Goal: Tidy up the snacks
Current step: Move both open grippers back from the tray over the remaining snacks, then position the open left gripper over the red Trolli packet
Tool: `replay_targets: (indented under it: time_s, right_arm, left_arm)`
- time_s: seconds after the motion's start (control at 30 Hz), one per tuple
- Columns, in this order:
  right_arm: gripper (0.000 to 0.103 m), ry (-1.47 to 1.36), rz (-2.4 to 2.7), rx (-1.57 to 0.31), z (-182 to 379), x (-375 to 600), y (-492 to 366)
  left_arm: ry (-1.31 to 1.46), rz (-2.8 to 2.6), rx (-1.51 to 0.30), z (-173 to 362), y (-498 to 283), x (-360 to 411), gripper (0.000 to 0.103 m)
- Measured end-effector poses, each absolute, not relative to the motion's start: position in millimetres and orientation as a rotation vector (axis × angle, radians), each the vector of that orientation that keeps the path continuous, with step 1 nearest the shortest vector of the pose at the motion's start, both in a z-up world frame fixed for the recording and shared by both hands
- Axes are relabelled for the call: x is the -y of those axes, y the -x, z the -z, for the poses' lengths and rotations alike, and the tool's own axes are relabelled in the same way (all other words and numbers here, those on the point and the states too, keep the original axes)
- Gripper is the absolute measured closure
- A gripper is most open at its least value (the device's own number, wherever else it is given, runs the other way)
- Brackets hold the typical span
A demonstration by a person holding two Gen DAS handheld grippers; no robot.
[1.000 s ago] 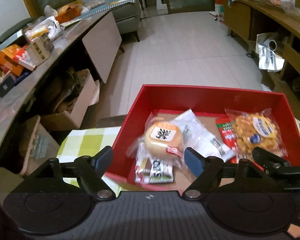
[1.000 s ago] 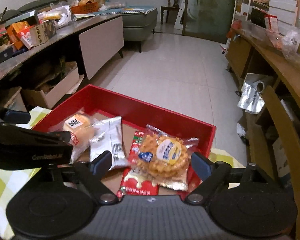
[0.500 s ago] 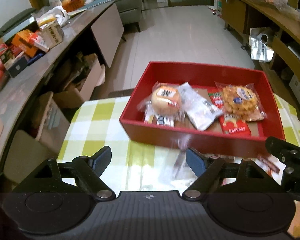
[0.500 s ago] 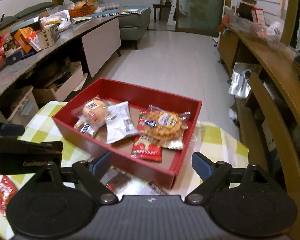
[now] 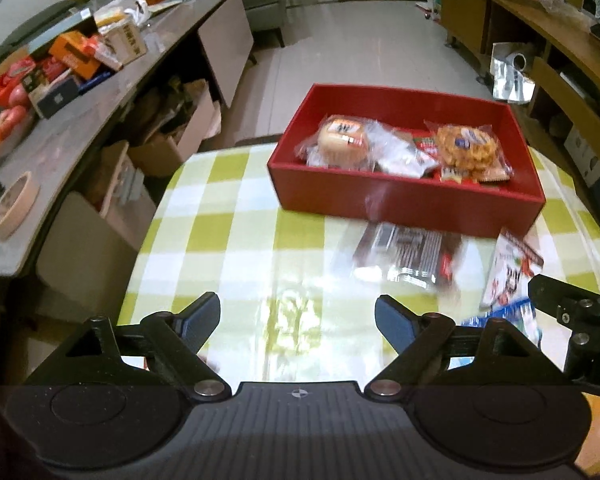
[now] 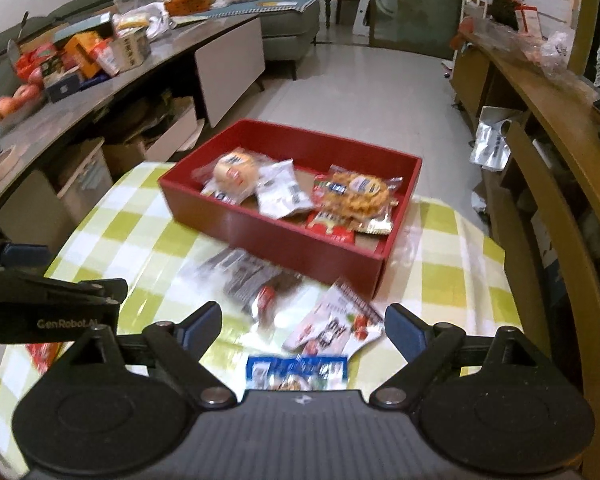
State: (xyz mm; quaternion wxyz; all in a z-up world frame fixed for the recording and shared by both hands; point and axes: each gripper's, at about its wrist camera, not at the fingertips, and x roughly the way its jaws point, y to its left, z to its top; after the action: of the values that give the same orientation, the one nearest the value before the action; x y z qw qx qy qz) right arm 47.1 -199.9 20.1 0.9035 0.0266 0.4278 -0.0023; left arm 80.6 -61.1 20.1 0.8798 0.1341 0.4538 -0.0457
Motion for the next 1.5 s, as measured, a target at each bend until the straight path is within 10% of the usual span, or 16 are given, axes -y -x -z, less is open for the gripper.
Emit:
replay_targets:
  time_s: [1.5]
  right_arm:
    - [0.006,0.149,-0.109,-1.05,19,136,-6]
  left_arm:
    - [-0.496,0.068,-0.981,12,-16,18,0.007]
